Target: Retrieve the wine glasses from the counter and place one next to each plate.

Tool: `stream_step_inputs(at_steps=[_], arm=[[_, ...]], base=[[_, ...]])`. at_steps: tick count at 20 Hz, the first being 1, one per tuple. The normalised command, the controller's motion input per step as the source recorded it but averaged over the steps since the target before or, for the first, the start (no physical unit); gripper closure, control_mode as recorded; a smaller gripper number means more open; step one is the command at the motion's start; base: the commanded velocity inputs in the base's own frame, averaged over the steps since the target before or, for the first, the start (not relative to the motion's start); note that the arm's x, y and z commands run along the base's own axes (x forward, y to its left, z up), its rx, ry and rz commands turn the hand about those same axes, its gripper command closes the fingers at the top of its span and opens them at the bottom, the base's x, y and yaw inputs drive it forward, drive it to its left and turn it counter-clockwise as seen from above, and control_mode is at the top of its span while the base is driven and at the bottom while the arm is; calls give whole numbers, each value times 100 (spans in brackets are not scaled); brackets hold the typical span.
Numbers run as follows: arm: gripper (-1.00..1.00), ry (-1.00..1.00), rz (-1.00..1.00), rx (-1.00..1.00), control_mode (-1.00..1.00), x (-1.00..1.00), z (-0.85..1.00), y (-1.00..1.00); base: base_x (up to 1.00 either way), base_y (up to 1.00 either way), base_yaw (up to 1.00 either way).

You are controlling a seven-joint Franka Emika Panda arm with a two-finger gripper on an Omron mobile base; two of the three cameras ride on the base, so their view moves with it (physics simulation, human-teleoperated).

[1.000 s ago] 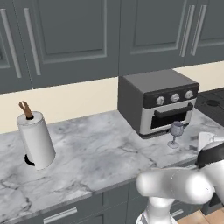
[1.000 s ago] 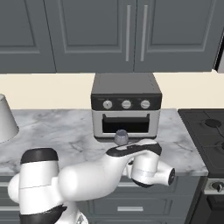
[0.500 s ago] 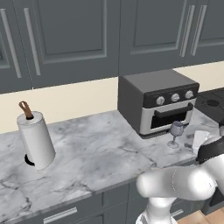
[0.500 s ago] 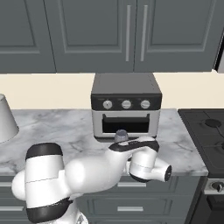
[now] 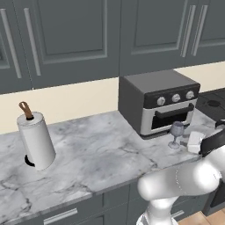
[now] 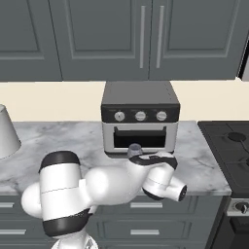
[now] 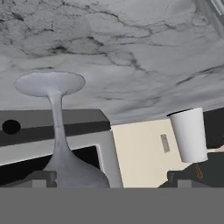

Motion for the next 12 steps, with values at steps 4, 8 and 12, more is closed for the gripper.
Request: stream_step_inputs(at_steps=[4,8,12], arm=[[-100,0,0,8,-100,0,-8,0],[-100,5,0,11,-100,0,-21,0],[-100,9,0,10,-100,2,-16,0]], base=[[0,0,0],[0,0,0],[0,0,0]])
